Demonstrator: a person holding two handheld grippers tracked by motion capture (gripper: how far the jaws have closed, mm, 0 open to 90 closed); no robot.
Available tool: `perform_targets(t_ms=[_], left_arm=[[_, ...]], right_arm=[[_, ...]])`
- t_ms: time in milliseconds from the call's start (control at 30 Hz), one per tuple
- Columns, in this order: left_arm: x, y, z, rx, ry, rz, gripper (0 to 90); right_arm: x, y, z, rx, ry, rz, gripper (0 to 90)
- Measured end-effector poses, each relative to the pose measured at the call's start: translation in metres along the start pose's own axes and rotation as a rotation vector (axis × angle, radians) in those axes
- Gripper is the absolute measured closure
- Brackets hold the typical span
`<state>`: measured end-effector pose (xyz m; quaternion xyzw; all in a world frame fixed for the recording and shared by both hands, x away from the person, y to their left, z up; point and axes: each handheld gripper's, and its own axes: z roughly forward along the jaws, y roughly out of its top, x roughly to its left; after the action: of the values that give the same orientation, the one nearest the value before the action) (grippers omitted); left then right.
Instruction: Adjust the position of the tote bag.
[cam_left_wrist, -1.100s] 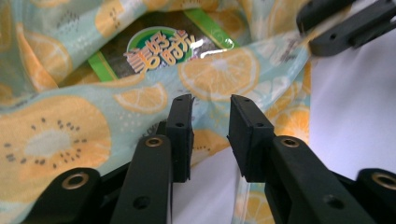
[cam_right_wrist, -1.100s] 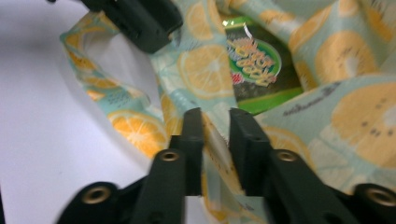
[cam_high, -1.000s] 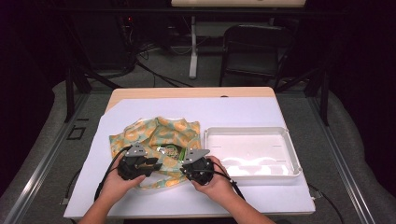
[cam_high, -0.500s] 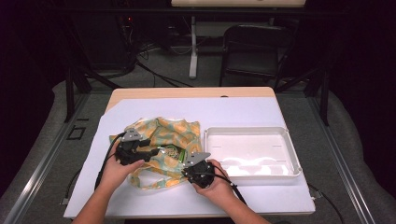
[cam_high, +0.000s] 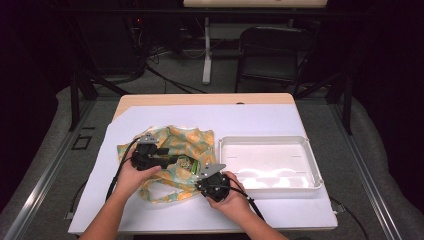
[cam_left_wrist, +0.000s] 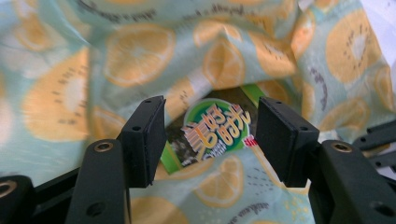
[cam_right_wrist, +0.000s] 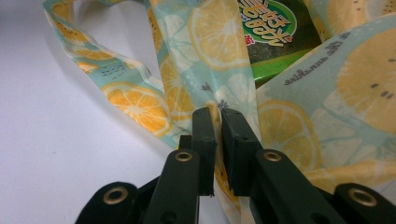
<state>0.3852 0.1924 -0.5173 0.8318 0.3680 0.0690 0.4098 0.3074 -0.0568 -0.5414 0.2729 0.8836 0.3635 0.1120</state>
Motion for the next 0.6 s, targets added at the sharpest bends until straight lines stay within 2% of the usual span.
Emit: perform_targets(t_ms=[67, 200, 333, 433, 600], left_arm=[[-0.001, 0.0, 0.003, 0.011, -0.006, 0.011, 42.7], [-0.002, -0.001, 0.008, 0.028, -0.024, 0.003, 43.0], [-0.005, -0.002, 0.012, 0.053, -0.029, 0.017, 43.9], [-0.007, -0.003, 0.013, 0.078, -0.045, 0.034, 44.6], [-0.011, -0.004, 0.013, 0.091, -0.077, 0.047, 45.0]], right_arm=[[0.0, 0.0, 0.001, 0.001, 0.0, 0.001, 84.1], [0.0, -0.001, 0.002, 0.007, -0.003, -0.002, 84.2], [0.0, -0.002, 0.003, 0.012, -0.007, -0.007, 84.3], [0.001, -0.002, 0.005, 0.015, -0.012, -0.007, 84.4], [0.001, -0.002, 0.007, 0.019, -0.014, -0.011, 84.5]])
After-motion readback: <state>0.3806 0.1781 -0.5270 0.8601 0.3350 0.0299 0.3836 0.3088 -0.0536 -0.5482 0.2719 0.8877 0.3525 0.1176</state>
